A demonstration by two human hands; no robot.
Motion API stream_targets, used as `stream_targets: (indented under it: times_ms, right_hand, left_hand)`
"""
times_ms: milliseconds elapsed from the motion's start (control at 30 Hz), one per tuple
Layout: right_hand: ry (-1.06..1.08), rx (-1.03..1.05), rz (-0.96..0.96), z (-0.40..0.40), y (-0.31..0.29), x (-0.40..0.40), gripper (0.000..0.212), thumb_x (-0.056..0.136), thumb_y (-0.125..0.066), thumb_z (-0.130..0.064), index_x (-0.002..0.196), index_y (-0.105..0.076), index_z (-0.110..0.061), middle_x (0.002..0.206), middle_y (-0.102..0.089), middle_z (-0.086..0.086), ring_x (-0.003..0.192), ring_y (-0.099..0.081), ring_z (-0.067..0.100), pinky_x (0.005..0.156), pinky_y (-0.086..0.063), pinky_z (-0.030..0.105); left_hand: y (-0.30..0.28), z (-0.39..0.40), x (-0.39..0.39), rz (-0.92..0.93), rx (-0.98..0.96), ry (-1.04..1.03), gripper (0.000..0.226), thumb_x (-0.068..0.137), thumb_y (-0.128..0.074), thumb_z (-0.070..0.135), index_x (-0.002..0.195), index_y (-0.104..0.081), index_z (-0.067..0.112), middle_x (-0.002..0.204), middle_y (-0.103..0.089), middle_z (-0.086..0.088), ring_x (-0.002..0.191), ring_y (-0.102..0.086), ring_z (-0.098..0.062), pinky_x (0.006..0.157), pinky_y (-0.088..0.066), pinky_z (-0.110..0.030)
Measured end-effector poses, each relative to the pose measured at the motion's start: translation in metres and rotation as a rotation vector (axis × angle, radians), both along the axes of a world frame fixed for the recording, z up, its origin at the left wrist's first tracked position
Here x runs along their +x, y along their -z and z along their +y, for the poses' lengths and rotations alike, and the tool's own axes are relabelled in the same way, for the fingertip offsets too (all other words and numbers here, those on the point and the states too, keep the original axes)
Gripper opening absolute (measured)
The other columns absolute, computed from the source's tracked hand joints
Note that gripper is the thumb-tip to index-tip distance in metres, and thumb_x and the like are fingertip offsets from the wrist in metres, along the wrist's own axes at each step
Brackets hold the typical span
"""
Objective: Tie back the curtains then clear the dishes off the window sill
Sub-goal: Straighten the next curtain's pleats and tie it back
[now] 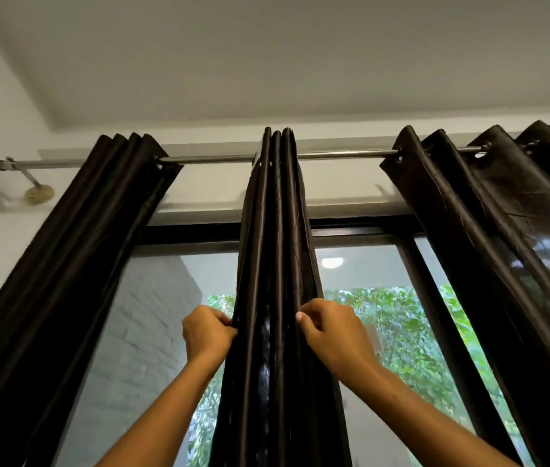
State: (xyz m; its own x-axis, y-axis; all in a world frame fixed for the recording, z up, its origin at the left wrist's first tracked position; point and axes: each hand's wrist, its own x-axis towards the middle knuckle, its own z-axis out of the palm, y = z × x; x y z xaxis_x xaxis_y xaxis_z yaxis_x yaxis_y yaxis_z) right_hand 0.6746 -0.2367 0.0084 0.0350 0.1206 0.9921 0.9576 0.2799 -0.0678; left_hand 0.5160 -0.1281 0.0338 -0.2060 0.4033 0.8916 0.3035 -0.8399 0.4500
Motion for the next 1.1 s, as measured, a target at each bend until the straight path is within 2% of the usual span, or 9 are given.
stream_targets:
  times_ms: [133, 233, 367, 533, 600, 733, 800, 900, 1100]
  right_hand:
    - [0.020, 0.161, -0.121, -0.004, 0.037, -0.029, 0.017, 0.094, -0.051, -0.024, 0.095, -0.066, -0.017, 0.084, -0.068, -0.003, 0.078, -0.063, 0.015, 0.057, -0.039, 0.023]
    - [0.027, 0.192, -0.190, 0.005, 0.057, -0.046, 0.010, 0.090, -0.057, -0.020, 0.090, -0.066, -0.016, 0.085, -0.070, -0.002, 0.079, -0.065, 0.020, 0.059, -0.047, 0.029]
    - [0.050, 0.199, -0.272, 0.025, 0.090, -0.074, 0.012, 0.085, -0.057, -0.019, 0.088, -0.068, -0.015, 0.087, -0.071, 0.000, 0.079, -0.067, 0.023, 0.056, -0.054, 0.035]
    - [0.114, 0.054, -0.343, 0.051, 0.146, -0.097, 0.016, 0.082, -0.051, -0.022, 0.080, -0.065, -0.014, 0.076, -0.067, 0.001, 0.069, -0.065, 0.026, 0.046, -0.050, 0.036]
    - [0.147, -0.077, -0.325, 0.064, 0.168, -0.102, 0.017, 0.084, -0.048, -0.024, 0.077, -0.060, -0.015, 0.074, -0.065, 0.001, 0.068, -0.063, 0.028, 0.046, -0.044, 0.033]
    - [0.207, -0.336, -0.224, 0.082, 0.198, -0.111, 0.016, 0.093, -0.045, -0.033, 0.090, -0.053, -0.020, 0.098, -0.064, -0.001, 0.093, -0.061, 0.028, 0.067, -0.047, 0.037]
    - [0.224, -0.386, -0.148, 0.086, 0.208, -0.120, 0.029, 0.090, -0.050, -0.049, 0.102, -0.056, -0.023, 0.105, -0.064, -0.003, 0.100, -0.061, 0.025, 0.071, -0.045, 0.033]
    - [0.187, -0.414, -0.067, 0.097, 0.226, -0.138, 0.051, 0.078, -0.053, -0.068, 0.106, -0.054, -0.025, 0.109, -0.060, -0.006, 0.100, -0.061, 0.023, 0.070, -0.044, 0.032]
    - [0.060, -0.350, -0.051, 0.117, 0.240, -0.158, 0.029, 0.088, -0.060, -0.035, 0.113, -0.054, -0.022, 0.111, -0.055, -0.005, 0.093, -0.061, 0.022, 0.062, -0.038, 0.027]
  left_hand:
    - [0.050, 0.003, -0.018, 0.041, -0.023, 0.025, 0.019, 0.064, -0.075, -0.009, 0.059, -0.065, 0.007, 0.061, -0.067, -0.014, 0.061, -0.067, -0.025, 0.066, -0.058, -0.037]
    - [0.097, 0.010, -0.032, 0.117, -0.056, 0.023, 0.022, 0.061, -0.077, -0.005, 0.059, -0.063, 0.011, 0.054, -0.064, -0.008, 0.054, -0.065, -0.020, 0.061, -0.057, -0.037]
    - [0.160, 0.028, -0.062, 0.166, -0.118, 0.075, 0.020, 0.061, -0.082, 0.000, 0.063, -0.068, 0.013, 0.053, -0.066, -0.003, 0.053, -0.067, -0.012, 0.060, -0.059, -0.034]
    - [0.213, 0.038, -0.086, 0.166, -0.238, 0.131, 0.023, 0.059, -0.083, -0.002, 0.061, -0.067, 0.015, 0.055, -0.068, -0.002, 0.052, -0.065, -0.010, 0.060, -0.056, -0.022]
    - [0.219, 0.045, -0.090, 0.160, -0.242, 0.132, 0.022, 0.059, -0.083, -0.002, 0.065, -0.069, 0.013, 0.059, -0.068, -0.001, 0.054, -0.065, -0.010, 0.063, -0.056, -0.025]
    - [0.218, 0.053, -0.097, 0.256, -0.179, 0.077, 0.020, 0.063, -0.085, 0.006, 0.080, -0.074, 0.007, 0.072, -0.069, -0.003, 0.065, -0.064, -0.012, 0.073, -0.057, -0.030]
    - [0.213, 0.056, -0.103, 0.272, -0.184, 0.111, 0.018, 0.063, -0.087, 0.010, 0.073, -0.072, 0.008, 0.069, -0.070, -0.005, 0.065, -0.067, -0.016, 0.069, -0.059, -0.033]
    - [0.210, 0.059, -0.111, 0.315, -0.237, 0.145, 0.020, 0.063, -0.087, 0.017, 0.065, -0.067, 0.014, 0.059, -0.065, -0.001, 0.059, -0.064, -0.013, 0.061, -0.054, -0.026]
    - [0.214, 0.067, -0.121, 0.318, -0.305, 0.234, 0.022, 0.067, -0.085, 0.013, 0.065, -0.063, 0.015, 0.057, -0.061, -0.002, 0.055, -0.062, -0.013, 0.059, -0.057, -0.024]
